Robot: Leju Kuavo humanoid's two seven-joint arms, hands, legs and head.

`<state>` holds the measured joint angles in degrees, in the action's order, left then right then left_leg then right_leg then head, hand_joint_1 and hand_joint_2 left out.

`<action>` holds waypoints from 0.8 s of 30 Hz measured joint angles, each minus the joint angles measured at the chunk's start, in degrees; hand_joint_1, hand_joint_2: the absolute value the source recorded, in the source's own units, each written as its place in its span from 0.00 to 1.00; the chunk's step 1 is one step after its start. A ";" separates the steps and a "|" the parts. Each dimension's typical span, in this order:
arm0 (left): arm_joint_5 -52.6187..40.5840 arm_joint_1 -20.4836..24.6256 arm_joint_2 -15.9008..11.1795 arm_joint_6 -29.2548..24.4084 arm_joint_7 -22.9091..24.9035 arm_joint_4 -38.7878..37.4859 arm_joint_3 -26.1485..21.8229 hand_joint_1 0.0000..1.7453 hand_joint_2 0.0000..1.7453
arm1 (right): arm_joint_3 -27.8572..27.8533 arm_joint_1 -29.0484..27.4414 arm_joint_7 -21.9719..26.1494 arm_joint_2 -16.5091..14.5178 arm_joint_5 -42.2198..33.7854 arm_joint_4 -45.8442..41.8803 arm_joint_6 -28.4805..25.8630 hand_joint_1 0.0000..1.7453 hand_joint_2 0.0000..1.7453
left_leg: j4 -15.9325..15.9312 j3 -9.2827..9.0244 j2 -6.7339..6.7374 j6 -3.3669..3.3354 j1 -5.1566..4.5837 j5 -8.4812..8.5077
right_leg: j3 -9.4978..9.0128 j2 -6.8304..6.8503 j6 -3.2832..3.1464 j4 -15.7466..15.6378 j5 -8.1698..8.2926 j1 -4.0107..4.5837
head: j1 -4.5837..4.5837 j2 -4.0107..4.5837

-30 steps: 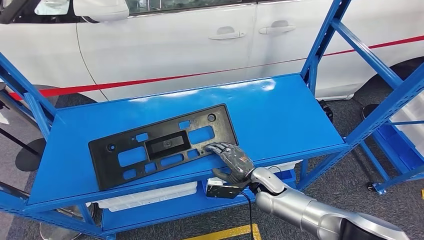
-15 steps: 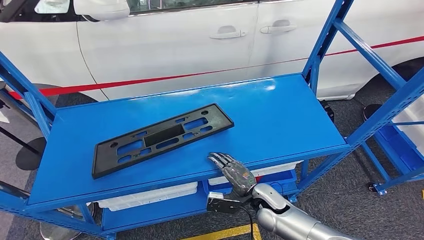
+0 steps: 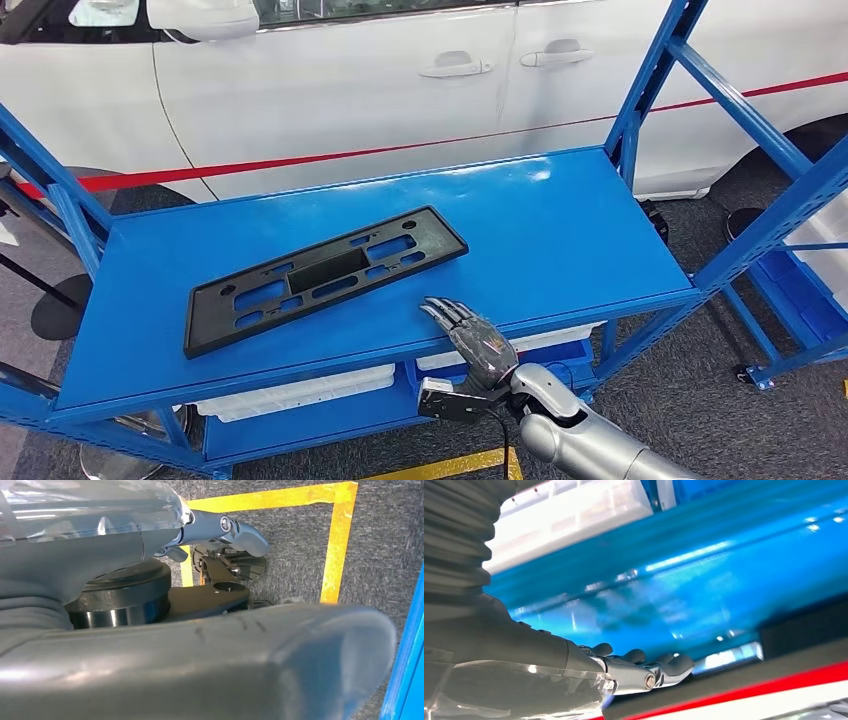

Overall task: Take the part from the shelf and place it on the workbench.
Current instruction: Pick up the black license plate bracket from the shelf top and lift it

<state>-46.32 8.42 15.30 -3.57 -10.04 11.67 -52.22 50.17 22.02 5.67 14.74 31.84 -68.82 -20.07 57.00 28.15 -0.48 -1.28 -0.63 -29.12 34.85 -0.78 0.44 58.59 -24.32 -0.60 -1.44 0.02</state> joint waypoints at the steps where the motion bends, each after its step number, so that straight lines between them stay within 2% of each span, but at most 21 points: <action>1: -0.13 0.00 0.00 0.18 -0.05 0.00 0.00 0.00 0.00 | -0.64 -0.34 -0.80 0.44 0.87 -1.78 1.11 0.00 1.00 | 0.00 0.00 0.00 0.00 0.00 0.00 | 0.00 0.00 0.00 0.00 0.00 0.00 | 0.00 0.00; 6: -0.83 -0.01 -0.03 1.08 -0.14 0.00 0.02 0.00 0.00 | -5.65 -3.82 -4.87 3.65 4.92 -14.94 5.50 0.00 1.00 | 0.00 0.04 -0.02 -0.02 0.00 -0.02 | 0.03 0.03 0.03 0.00 -0.02 0.00 | 0.00 0.00; 11: -1.52 0.07 -0.07 1.67 0.02 0.00 0.09 0.00 0.00 | -11.13 -8.67 -5.60 6.75 8.42 -25.46 7.07 0.00 1.00 | 0.00 0.05 -0.02 -0.07 -0.01 -0.08 | 0.02 0.02 0.06 -0.02 -0.05 0.00 | 0.00 0.00; 15: -1.38 0.26 -0.07 1.63 0.27 0.00 0.11 0.00 0.00 | -12.73 -12.33 -5.50 6.96 10.11 -26.20 7.62 0.00 1.00 | 0.00 0.06 -0.02 -0.08 -0.01 -0.11 | 0.02 0.01 0.06 -0.02 -0.07 0.00 | 0.00 0.00; 24: 4.88 0.64 -0.02 3.38 -0.25 0.00 -2.53 0.00 0.00 | -12.71 -16.26 -5.97 4.91 8.46 -19.50 7.89 0.00 1.00 | -0.01 0.06 -0.02 -0.08 0.00 -0.11 | 0.03 0.01 0.05 -0.02 -0.08 0.00 | 0.00 0.00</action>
<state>-41.45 9.06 15.28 -0.19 -10.29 11.67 -54.74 37.45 5.76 -0.30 19.65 40.29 -88.32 -12.17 57.00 28.22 -0.50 -1.36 -0.63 -29.23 34.88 -0.77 0.49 58.57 -24.39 -0.60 -1.44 0.02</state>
